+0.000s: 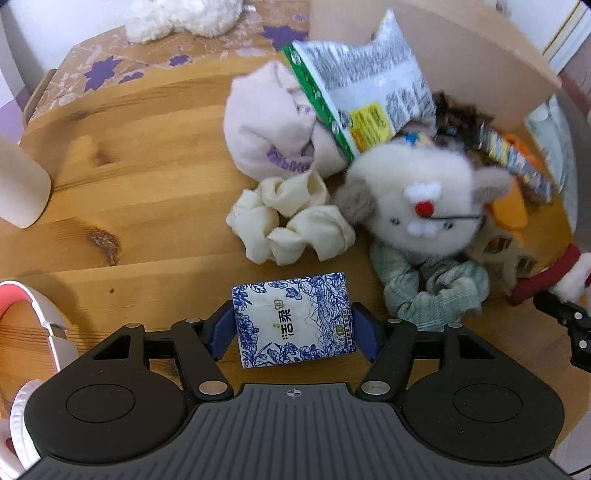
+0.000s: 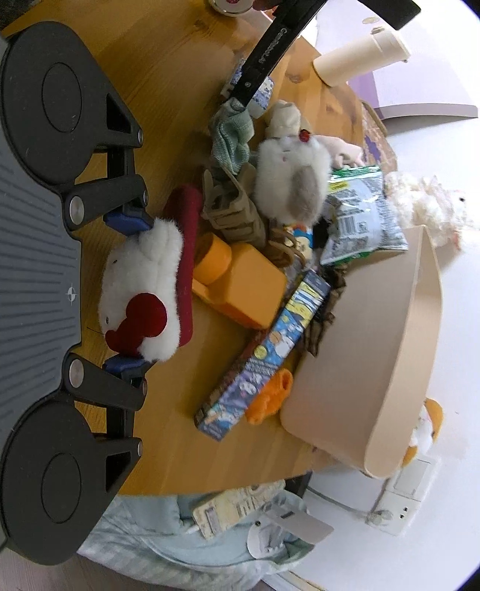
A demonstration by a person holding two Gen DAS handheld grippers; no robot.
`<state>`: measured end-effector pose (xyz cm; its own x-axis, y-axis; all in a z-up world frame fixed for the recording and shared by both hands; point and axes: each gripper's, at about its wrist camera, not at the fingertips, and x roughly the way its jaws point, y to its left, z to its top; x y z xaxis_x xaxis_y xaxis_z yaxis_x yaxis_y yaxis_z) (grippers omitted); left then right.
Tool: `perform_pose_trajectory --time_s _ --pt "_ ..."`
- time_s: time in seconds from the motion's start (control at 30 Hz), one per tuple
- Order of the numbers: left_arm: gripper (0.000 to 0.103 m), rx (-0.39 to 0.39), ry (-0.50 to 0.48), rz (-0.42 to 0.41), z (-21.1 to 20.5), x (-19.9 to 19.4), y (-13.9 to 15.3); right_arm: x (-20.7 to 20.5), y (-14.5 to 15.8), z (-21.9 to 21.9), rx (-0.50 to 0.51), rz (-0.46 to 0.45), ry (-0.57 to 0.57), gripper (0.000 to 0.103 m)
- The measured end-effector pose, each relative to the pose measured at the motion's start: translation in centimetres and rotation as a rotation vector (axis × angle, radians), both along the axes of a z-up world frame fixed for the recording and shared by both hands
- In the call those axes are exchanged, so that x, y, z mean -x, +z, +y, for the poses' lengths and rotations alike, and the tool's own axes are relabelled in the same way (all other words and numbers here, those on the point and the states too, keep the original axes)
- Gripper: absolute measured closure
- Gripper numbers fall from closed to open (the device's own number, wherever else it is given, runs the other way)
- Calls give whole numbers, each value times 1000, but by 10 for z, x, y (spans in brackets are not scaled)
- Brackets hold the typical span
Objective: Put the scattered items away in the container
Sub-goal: 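Grasp the blue-white tissue pack with left gripper while right grasps the white plush toy, then lower the tissue pack and white plush toy into the basket, open both grippers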
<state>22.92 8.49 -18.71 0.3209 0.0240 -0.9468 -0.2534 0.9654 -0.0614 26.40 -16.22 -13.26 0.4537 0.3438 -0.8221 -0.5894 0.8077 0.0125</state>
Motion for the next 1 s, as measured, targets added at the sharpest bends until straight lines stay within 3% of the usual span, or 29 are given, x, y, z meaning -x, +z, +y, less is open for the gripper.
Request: perform_pose_trajectory --time_s 0.57,1.0 --pt "37 -27 11 -147 6 -5 50 -33 59 -37 -87 -136 -52 45" --pt "37 -121 -24 -318 6 -62 113 -88 97 -55 -139 -252 -88 45"
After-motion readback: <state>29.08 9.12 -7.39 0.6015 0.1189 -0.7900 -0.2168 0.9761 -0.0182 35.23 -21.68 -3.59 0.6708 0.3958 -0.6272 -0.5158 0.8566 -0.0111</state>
